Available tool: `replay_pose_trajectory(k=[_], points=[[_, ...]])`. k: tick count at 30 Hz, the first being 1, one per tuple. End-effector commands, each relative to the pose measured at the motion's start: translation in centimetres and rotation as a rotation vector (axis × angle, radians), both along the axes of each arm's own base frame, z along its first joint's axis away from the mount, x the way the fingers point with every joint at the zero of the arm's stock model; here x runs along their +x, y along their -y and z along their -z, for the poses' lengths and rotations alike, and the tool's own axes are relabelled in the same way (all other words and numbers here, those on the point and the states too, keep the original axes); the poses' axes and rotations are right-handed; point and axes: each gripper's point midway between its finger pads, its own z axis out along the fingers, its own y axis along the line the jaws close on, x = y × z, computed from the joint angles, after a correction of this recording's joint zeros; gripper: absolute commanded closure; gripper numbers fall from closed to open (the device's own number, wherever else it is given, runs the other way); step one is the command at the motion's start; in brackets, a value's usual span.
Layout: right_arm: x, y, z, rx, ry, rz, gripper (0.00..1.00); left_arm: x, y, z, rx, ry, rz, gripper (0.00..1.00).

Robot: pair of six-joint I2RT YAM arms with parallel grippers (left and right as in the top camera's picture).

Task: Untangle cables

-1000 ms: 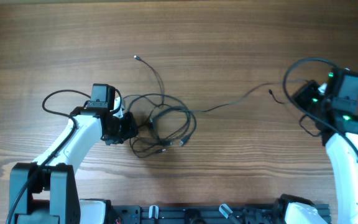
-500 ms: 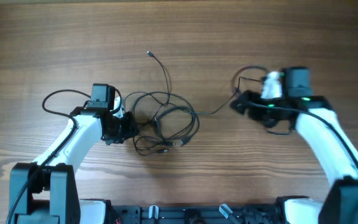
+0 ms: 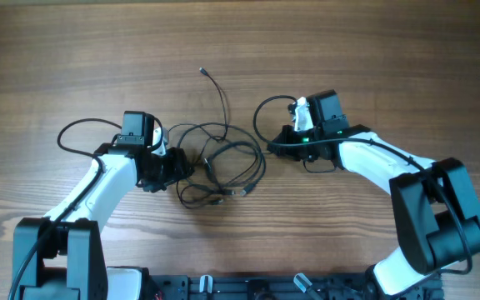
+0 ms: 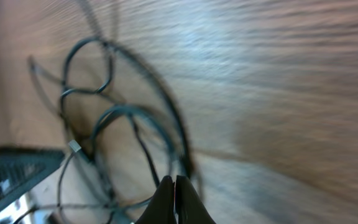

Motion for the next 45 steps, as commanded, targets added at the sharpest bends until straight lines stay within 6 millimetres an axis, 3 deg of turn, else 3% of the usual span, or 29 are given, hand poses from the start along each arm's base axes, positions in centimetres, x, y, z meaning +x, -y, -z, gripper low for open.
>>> replay_pose_trajectory(k=[1,3,7,9,11,14,16,18,20,25,29,33,34,40,42,45], points=[[-0.9,-1.4,-5.3,0.106,0.115,-0.113,0.96,0.4,0.4,0.0,-0.018,0.019,0.010,0.37],[-1.3,-1.2,-9.0,0.123,0.202,-0.125,0.96,0.6,0.4,-0.1,-0.019,0.027,0.010,0.37],[-2.8,-0.8,-19.2,0.244,0.476,-0.149,0.96,0.8,0.4,-0.1,-0.019,0.037,0.010,0.37],[-3.5,0.2,-25.1,0.318,0.666,-0.143,0.96,0.8,0.4,-0.1,-0.019,0.037,0.010,0.37],[-4.0,2.5,-31.0,0.358,0.872,-0.075,0.96,0.8,0.4,-0.1,-0.019,0.037,0.010,0.38],[-3.7,5.0,-34.9,0.407,0.971,0.032,0.96,0.8,0.4,-0.1,-0.019,0.037,0.010,0.38],[-4.2,5.0,-36.7,0.460,1.019,0.010,0.96,0.8,0.4,-0.1,-0.019,0.037,0.010,0.38],[-4.4,4.8,-37.4,0.494,1.026,-0.002,0.96,0.7,0.8,-0.3,-0.044,0.034,0.016,0.33],[-3.8,4.7,-36.5,0.489,0.989,0.005,0.96,0.7,2.5,-1.1,-0.149,0.038,0.040,0.28],[-2.1,4.1,-33.4,0.497,0.842,0.000,0.96,0.2,8.6,-5.5,-0.502,0.166,0.294,0.23],[-1.9,3.7,-32.9,0.521,0.798,-0.015,0.96,-1.4,11.5,-5.3,-0.473,0.219,0.492,0.17],[-4.3,2.8,-35.6,0.642,0.812,-0.131,0.96,-1.2,12.2,-3.9,-0.340,0.245,0.539,0.10],[-4.8,2.7,-36.3,0.667,0.816,-0.152,0.96,-1.2,12.7,-3.9,-0.331,0.260,0.556,0.01],[-7.6,2.5,-40.0,0.778,0.867,-0.249,0.96,-0.7,13.7,-3.7,-0.270,0.319,0.603,0.00],[-7.8,2.5,-40.3,0.783,0.885,-0.255,0.96,-0.5,12.8,-3.0,-0.210,0.305,0.586,0.00],[-7.8,2.5,-40.3,0.787,0.876,-0.249,0.96,0.8,9.0,-1.0,0.030,0.265,0.452,0.01]])
